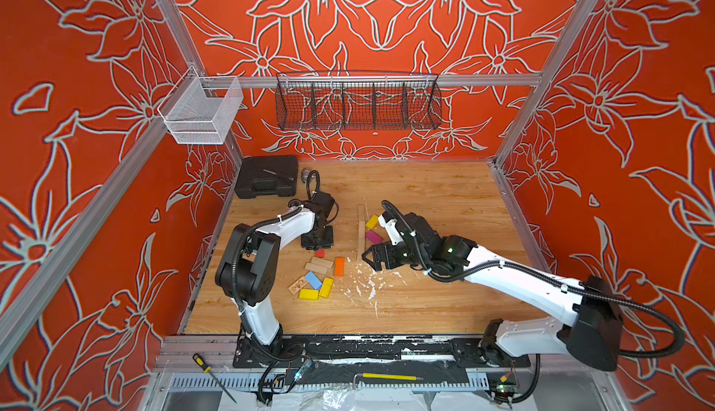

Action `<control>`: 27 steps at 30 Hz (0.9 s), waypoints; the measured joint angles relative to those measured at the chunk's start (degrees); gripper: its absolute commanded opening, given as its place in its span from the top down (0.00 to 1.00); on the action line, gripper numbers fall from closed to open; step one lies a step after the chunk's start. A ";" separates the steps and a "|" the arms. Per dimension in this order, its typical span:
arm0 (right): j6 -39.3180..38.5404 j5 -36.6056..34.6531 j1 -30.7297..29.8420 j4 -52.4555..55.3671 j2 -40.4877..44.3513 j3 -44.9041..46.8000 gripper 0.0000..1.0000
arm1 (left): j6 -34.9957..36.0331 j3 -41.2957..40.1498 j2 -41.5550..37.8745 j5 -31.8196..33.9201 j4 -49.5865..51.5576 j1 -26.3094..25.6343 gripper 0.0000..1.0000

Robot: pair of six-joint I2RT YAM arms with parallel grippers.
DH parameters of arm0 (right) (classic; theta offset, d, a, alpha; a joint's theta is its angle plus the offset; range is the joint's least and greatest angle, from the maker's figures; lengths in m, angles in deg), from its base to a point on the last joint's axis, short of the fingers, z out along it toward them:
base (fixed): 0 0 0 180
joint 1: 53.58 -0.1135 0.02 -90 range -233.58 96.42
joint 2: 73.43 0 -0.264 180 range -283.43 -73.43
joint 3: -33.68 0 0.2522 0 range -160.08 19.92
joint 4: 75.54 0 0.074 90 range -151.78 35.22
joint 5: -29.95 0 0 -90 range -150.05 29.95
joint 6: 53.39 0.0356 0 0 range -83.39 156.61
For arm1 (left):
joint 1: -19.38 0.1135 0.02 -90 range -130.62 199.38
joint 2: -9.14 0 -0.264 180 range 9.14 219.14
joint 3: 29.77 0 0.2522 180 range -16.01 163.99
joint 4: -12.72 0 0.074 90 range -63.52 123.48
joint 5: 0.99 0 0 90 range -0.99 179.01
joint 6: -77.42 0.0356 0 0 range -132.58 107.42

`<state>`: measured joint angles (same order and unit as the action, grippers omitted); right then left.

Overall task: Assemble the letter k with building blocks
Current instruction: Assemble the building block at the center of the board.

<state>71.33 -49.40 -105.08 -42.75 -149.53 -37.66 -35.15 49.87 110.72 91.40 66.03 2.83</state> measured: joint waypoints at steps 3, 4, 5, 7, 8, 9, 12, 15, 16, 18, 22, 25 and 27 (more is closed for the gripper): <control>-0.04 0.76 -0.26 0.00 -0.50 -0.66 0.04 | 0.00 -0.13 0.07 0.02 -0.24 0.13 0.62; -0.07 0.92 -0.28 0.00 -0.57 -0.79 0.04 | 0.02 -0.15 0.15 0.04 -0.28 0.20 0.63; -0.07 0.96 -0.31 0.00 -0.59 -0.87 0.04 | 0.07 -0.17 0.31 0.07 -0.28 0.31 0.63; -0.07 0.98 -0.33 0.02 -0.59 -0.87 0.04 | 0.07 -0.17 0.72 0.09 -0.31 0.39 0.64; -0.09 0.98 -0.33 0.02 -0.59 -0.87 0.04 | 0.13 -0.17 0.96 0.09 -0.31 0.39 0.65; -0.07 0.96 -0.33 0.02 -0.59 -0.87 0.04 | 0.20 -0.22 1.14 0.09 -0.35 0.39 0.65; -0.07 0.96 -0.33 0.02 -0.59 -0.87 0.04 | 0.28 -0.24 1.46 0.09 -0.46 0.39 0.67; -0.09 0.96 -0.33 0.02 -0.61 -0.87 0.04 | 0.48 -0.24 1.55 0.09 -0.61 0.39 0.69; -0.07 0.96 -0.33 0.02 -0.61 -0.87 0.04 | 0.50 -0.24 1.55 0.09 -0.61 0.39 0.69; -0.09 0.94 -0.33 0.02 -0.61 -0.87 0.04 | 0.50 -0.22 1.57 0.11 -0.63 0.39 0.70; -0.09 0.92 -0.33 0.02 -0.61 -0.87 0.04 | 0.79 -0.09 1.66 0.31 -0.59 0.39 0.71; -0.09 0.90 -0.33 0.04 -0.61 -0.87 0.04 | 1.18 0.66 2.19 0.57 -0.42 0.44 0.71; -0.09 0.87 -0.33 0.04 -0.61 -0.87 0.04 | 1.57 1.31 2.69 0.68 -0.22 0.48 0.71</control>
<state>71.25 -48.52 -105.41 -42.71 -150.14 -38.54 -33.58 51.19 113.41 92.08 65.81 3.31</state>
